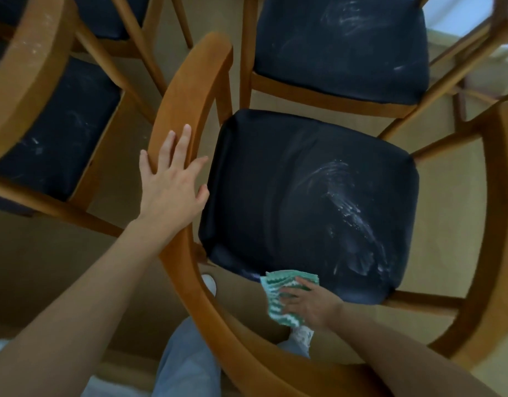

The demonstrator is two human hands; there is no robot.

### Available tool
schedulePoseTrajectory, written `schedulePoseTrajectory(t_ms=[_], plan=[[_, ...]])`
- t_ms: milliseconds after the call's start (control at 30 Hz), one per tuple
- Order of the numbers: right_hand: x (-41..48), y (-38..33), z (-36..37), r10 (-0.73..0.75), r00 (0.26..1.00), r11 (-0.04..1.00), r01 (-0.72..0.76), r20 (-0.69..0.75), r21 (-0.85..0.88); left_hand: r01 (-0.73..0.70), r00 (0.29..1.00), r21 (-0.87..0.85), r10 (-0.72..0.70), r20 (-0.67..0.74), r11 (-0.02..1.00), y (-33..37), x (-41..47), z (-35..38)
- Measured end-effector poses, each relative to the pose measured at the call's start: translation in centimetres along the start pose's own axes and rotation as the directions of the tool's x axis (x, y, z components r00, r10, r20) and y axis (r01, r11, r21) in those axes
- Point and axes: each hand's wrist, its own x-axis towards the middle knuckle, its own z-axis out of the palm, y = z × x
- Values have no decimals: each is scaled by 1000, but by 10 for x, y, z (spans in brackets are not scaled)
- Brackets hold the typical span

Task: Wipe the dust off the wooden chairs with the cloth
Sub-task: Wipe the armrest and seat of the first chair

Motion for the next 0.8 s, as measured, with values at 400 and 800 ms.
schedulePoseTrajectory(t_ms=[400, 800], plan=[[-16, 77, -102, 724, 689, -216, 285, -43, 934, 37, 999, -66, -40, -33, 997, 2, 35, -7], [9, 272, -197, 932, 161, 289, 205, -324, 935, 27, 987, 49, -19, -162, 998, -4, 68, 10]])
